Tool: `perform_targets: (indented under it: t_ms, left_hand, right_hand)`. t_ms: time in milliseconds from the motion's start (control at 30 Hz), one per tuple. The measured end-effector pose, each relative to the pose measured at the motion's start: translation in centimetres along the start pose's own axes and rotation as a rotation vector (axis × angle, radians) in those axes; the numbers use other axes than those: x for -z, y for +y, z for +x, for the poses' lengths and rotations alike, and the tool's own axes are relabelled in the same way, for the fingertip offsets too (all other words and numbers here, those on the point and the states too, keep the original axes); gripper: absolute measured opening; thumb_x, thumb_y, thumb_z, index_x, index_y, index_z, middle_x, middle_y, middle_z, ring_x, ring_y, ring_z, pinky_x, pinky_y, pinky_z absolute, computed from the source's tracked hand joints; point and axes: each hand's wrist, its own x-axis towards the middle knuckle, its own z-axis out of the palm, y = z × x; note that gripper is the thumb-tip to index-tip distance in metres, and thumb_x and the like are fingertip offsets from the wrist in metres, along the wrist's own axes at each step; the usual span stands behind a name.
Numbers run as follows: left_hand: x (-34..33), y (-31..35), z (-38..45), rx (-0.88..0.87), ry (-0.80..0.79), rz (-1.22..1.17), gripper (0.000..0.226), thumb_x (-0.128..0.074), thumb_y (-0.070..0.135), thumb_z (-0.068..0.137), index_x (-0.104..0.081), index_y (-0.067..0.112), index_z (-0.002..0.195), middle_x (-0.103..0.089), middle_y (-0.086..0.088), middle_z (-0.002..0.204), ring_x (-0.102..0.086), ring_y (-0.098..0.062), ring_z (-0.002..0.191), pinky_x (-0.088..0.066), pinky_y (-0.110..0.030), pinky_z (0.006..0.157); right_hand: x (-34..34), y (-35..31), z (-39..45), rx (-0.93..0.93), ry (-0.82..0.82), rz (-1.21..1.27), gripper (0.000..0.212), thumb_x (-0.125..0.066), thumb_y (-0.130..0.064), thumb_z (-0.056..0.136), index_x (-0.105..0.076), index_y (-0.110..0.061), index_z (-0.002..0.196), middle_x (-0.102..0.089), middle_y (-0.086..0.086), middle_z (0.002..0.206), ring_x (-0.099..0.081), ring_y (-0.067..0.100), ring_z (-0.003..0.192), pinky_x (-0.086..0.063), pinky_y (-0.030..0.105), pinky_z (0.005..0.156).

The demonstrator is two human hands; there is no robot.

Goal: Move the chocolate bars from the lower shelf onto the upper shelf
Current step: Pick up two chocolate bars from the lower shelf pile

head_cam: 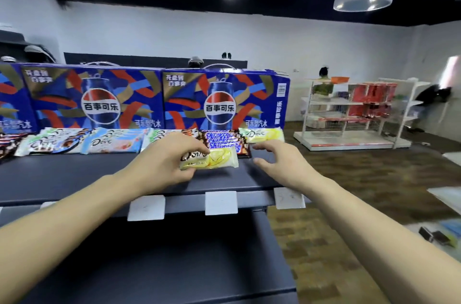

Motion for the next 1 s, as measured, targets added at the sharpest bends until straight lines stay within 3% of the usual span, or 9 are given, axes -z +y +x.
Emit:
perform_targets:
  t_ms: [267, 433, 633, 800, 900, 1000]
  left_hand:
    - [-4.2, 3.8, 7.3, 0.012, 0.007, -0.003, 0.045, -0.07, 0.012, 0.075, -0.064, 0.028, 0.117, -0.048, 0.03, 0.094, -0.038, 0.001, 0.089, -0.043, -0.026, 0.077]
    - [-7.6, 4.5, 11.7, 0.039, -0.02, -0.025, 0.046, -0.07, 0.013, 0.076, -0.064, 0.026, 0.119, -0.06, 0.011, 0.11, -0.045, -0.008, 0.097, -0.047, -0.034, 0.083]
    - [-11.5, 4.2, 16.7, 0.11, -0.056, -0.04, 0.05, -0.067, 0.012, 0.075, -0.061, 0.027, 0.122, -0.061, 0.008, 0.114, -0.048, -0.013, 0.107, -0.047, -0.032, 0.085]
    - [-14.1, 3.3, 19.9, 0.185, -0.116, -0.053, 0.054, -0.068, 0.005, 0.071, -0.061, 0.026, 0.12, -0.064, 0.006, 0.116, -0.047, -0.009, 0.089, -0.04, -0.022, 0.073]
    - [-15.4, 2.9, 20.9, 0.234, -0.146, -0.052, 0.055, -0.066, 0.0, 0.07, -0.06, 0.024, 0.119, -0.062, 0.006, 0.119, -0.052, -0.012, 0.106, -0.041, -0.021, 0.079]
    - [-16.5, 2.4, 21.5, 0.258, -0.193, -0.012, 0.053, -0.065, -0.001, 0.07, -0.059, 0.026, 0.116, -0.058, 0.006, 0.119, -0.051, -0.016, 0.113, -0.048, -0.032, 0.086]
  right_hand:
    - [2.2, 5.6, -0.3, -0.062, 0.028, -0.036, 0.038, -0.063, -0.036, 0.09, -0.061, -0.026, 0.126, -0.06, -0.008, 0.131, -0.053, 0.013, 0.123, -0.041, 0.028, 0.104]
    - [2.9, 9.0, 1.3, -0.091, 0.031, -0.065, 0.027, -0.063, -0.036, 0.088, -0.065, -0.03, 0.115, -0.062, -0.01, 0.121, -0.055, 0.011, 0.114, -0.044, 0.031, 0.098]
    - [3.0, 12.2, 4.1, -0.137, 0.077, -0.072, 0.004, -0.062, -0.035, 0.086, -0.065, -0.032, 0.088, -0.06, -0.011, 0.095, -0.058, 0.011, 0.093, -0.048, 0.031, 0.083]
    - [2.5, 14.1, 5.6, -0.169, 0.068, -0.049, 0.007, -0.064, -0.036, 0.085, -0.064, -0.031, 0.079, -0.06, -0.014, 0.079, -0.057, 0.004, 0.079, -0.052, 0.033, 0.076]
    - [2.2, 14.7, 6.6, -0.153, 0.041, -0.009, 0.004, -0.065, -0.034, 0.085, -0.068, -0.031, 0.084, -0.06, -0.015, 0.08, -0.057, 0.001, 0.079, -0.052, 0.031, 0.079]
    - [1.7, 14.7, 7.4, -0.131, 0.017, 0.024, 0.007, -0.065, -0.032, 0.085, -0.07, -0.03, 0.089, -0.061, -0.016, 0.082, -0.058, -0.001, 0.081, -0.052, 0.03, 0.081]
